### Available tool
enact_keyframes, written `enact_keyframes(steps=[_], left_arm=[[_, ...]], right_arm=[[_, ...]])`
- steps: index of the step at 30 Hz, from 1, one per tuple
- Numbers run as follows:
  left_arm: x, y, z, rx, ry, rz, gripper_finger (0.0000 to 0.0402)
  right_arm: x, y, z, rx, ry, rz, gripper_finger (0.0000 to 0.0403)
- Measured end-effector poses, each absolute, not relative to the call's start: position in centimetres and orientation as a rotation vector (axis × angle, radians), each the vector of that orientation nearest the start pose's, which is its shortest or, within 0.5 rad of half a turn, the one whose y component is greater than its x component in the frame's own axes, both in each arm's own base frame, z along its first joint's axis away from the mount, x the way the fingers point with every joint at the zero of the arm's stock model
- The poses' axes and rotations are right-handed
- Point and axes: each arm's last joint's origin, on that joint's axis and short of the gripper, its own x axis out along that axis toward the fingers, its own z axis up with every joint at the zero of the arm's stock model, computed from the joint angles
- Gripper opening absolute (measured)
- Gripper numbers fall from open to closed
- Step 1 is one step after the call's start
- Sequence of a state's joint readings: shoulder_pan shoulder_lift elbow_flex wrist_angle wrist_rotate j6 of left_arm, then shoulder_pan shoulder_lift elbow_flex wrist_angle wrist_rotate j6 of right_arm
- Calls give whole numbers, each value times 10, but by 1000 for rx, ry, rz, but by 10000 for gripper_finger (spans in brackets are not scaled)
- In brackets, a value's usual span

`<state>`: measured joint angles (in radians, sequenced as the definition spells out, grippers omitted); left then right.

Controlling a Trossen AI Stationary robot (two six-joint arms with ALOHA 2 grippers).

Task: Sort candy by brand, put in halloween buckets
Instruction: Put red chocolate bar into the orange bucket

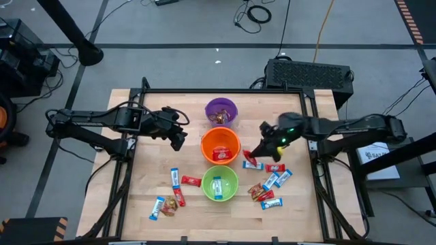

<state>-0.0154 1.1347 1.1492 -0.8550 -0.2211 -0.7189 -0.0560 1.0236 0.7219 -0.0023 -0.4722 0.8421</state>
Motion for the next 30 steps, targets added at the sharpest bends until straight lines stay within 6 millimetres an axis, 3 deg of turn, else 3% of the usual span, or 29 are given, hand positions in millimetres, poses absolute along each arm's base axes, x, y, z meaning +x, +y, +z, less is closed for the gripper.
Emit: enact_keyframes(steps=[7, 12, 15, 22, 30], left_arm=[[218, 3, 336, -579, 706, 476, 157], [219, 3, 337, -583, 689, 471, 157], [220, 3, 337, -589, 684, 472, 157], [220, 3, 337, -592, 683, 472, 157], [220, 3, 337, -628, 677, 483, 157]], right_arm=[[218, -7, 341, 806, -71, 437, 4], [217, -13, 359, 745, -342, 434, 4], [217, -13, 364, 725, -421, 459, 4], [226, -14, 356, 777, -370, 447, 4], [238, -15, 330, 919, -111, 300, 4]])
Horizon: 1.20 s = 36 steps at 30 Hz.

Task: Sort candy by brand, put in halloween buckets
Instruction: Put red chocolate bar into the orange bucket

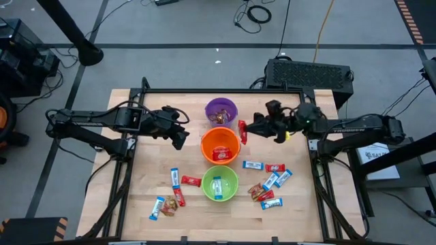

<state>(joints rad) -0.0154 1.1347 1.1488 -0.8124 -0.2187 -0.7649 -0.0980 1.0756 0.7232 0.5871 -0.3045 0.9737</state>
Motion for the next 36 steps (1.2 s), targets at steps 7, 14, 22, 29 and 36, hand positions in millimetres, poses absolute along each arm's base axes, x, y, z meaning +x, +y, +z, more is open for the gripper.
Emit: enact_keyframes(steps=[7, 14, 22, 29, 36], left_arm=[[220, 3, 337, -673, 670, 502, 157], [219, 1, 336, -708, 694, 474, 157], [215, -10, 333, -745, 756, 467, 157], [200, -32, 324, -848, 901, 535, 157], [197, -61, 313, -878, 984, 592, 157]], right_arm=[[249, -10, 330, 860, 40, 77, 4], [273, -14, 313, 819, 153, -1, 4], [302, -18, 270, 791, 300, -85, 5], [315, -21, 244, 806, 395, -130, 76], [312, -22, 246, 820, 413, -103, 199]])
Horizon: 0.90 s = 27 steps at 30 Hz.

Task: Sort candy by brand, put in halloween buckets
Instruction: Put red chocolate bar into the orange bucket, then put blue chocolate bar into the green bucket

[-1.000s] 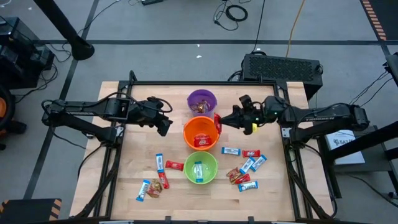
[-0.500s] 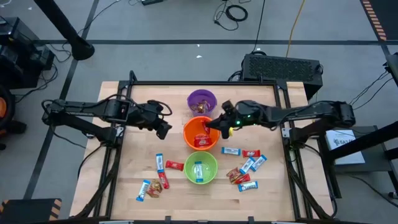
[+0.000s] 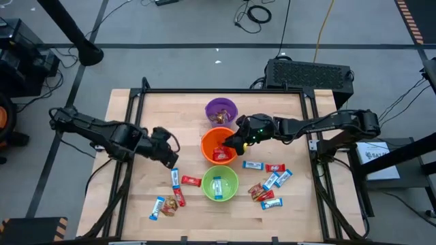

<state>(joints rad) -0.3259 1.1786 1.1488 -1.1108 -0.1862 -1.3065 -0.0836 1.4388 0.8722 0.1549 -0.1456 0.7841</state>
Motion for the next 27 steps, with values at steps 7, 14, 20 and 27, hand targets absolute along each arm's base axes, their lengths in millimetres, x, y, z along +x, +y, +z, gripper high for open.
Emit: enact_keyframes(steps=[7, 14, 20, 27], left_arm=[[206, -92, 286, -927, 1084, 769, 157], [219, -112, 248, -1040, 1249, 810, 157], [216, -111, 209, -1161, 1240, 854, 157], [211, -107, 188, -1160, 1192, 890, 157]], right_arm=[[288, -28, 286, 813, 266, -58, 245], [265, -28, 316, 801, 160, -28, 240], [262, -27, 319, 844, 152, -28, 225], [262, -24, 319, 895, 153, -25, 209]])
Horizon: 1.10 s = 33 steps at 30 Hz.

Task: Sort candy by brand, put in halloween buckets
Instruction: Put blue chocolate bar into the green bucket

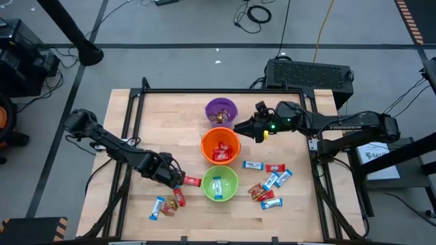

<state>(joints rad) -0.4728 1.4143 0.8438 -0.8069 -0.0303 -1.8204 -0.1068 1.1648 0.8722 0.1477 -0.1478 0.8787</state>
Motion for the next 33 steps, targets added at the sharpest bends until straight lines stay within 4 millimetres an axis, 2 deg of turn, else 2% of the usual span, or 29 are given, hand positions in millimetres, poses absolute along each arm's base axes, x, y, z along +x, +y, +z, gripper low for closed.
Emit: enact_keyframes(steps=[4, 10, 22, 25, 33], left_arm=[[209, -106, 173, -1189, 1170, 850, 157], [209, -105, 163, -1208, 1136, 820, 153], [208, -105, 157, -1200, 1158, 785, 62], [208, -106, 154, -1218, 1194, 804, 63], [214, -110, 145, -1230, 1197, 796, 96]], right_arm=[[262, -20, 320, 914, 145, -24, 204], [263, -12, 320, 916, 159, 4, 203], [263, -8, 320, 908, 164, 14, 203], [263, -8, 320, 907, 163, 15, 202], [263, -8, 320, 903, 164, 16, 202]])
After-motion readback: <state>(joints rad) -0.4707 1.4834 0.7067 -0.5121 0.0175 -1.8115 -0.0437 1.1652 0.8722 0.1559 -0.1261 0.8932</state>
